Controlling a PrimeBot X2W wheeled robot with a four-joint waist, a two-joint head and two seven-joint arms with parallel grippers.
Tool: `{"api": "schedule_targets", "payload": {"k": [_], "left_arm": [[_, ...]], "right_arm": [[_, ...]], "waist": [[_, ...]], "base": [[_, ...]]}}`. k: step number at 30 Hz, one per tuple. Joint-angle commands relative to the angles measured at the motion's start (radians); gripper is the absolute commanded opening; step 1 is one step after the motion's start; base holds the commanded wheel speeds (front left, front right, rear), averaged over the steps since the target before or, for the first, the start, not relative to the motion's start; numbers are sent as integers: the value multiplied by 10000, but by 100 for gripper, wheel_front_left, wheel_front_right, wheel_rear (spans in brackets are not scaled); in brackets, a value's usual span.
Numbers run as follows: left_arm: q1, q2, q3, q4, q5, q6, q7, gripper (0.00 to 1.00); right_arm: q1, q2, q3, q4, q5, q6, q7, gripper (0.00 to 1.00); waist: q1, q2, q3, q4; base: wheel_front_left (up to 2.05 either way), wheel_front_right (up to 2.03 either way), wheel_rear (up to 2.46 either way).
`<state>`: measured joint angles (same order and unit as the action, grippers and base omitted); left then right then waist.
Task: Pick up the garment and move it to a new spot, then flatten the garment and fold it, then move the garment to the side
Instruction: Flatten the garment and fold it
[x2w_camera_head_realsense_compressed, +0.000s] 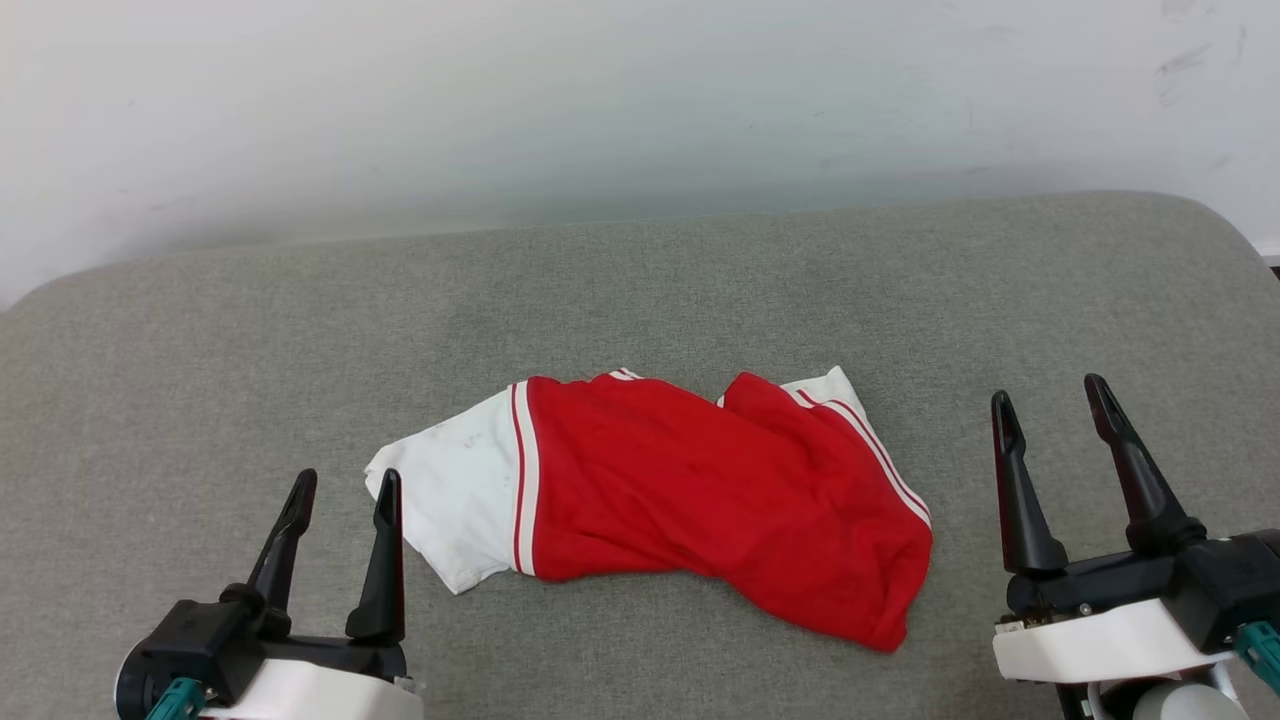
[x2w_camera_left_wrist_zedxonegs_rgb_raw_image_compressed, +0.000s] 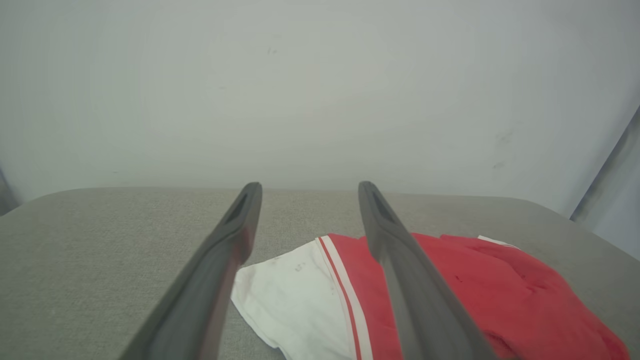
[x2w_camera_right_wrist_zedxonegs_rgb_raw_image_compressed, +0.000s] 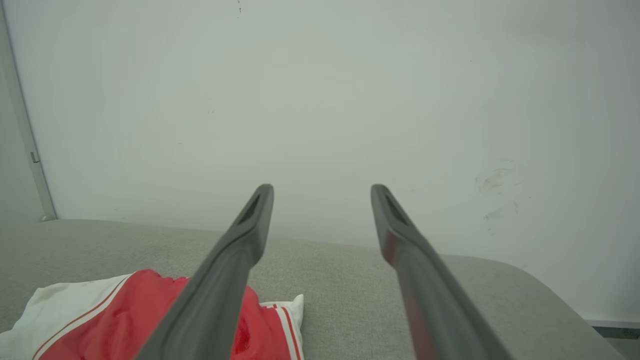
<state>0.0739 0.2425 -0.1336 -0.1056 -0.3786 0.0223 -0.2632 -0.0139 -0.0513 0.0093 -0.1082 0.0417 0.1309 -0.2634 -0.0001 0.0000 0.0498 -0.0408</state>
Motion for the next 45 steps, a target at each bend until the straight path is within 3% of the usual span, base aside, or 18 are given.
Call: {"api": "schedule_targets", "payload": {"k": [1,9,12,16,17,19,24,28,34,42,43,44,45], "left_arm": [[97,-188,164,87,191,-242,-22,100],[-26,-480,405,490,710,-904,-22,100],[-563,-28,142,759,734,-1200,318,100],[-1562,865,-136,739,447,-1383,2193,100],[-1562,865,-136,739,447,-1383,2193,100],[-2073,1196,-103,930,-172,-1432,3705,100],[-3387,2688,-376,1186,-1554,-1498,7430,100],[-4059,3661,-812,1195,-2343,-1518,9204,100],[-4876,4652,-1177,1607,-3191,-1524,10600,100],[-5172,4705,-1550,2473,-3664,-1528,11186,100],[-5077,4672,-1679,2544,-3802,-1530,11333,80],[-5004,4659,-1807,2553,-3910,-1532,11405,0],[-4943,4643,-1875,2571,-3999,-1536,11425,0]], "right_arm": [[71,19,32,-3,51,-5,-20,100],[-13,19,129,-71,96,-5,-20,100],[-141,19,136,-159,46,-3,-20,100],[-331,19,111,-259,-44,-3,-20,100],[-331,19,111,-259,-44,-3,-20,100],[-375,19,117,-299,-41,-3,-20,100],[-718,19,293,-374,-53,-5,-20,100],[-965,17,314,-388,60,-5,-20,100],[-1164,19,392,-423,197,-5,-20,100],[-1294,17,490,-453,349,-5,-20,100],[-1292,19,479,-450,343,-5,-20,100],[-1293,19,469,-451,337,-5,-20,100],[-1293,19,457,-448,329,-3,-20,100]], "waist": [[1,0,0,-23],[1,0,213,-152],[1,0,573,-221],[1,0,1122,-250],[1,0,1122,-250],[1,0,1384,-271],[1,0,2013,-466],[1,0,2435,-679],[1,0,2994,-943],[1,0,3403,-1166],[1,0,3421,-1173],[1,0,3438,-1174],[1,0,3445,-1167]], "base": [[0,0,0],[0,0,0],[0,0,0],[0,0,0],[0,0,0],[0,0,0],[0,0,0],[0,0,0],[0,0,0],[0,0,0],[0,0,0],[0,0,0],[0,0,0]]}}
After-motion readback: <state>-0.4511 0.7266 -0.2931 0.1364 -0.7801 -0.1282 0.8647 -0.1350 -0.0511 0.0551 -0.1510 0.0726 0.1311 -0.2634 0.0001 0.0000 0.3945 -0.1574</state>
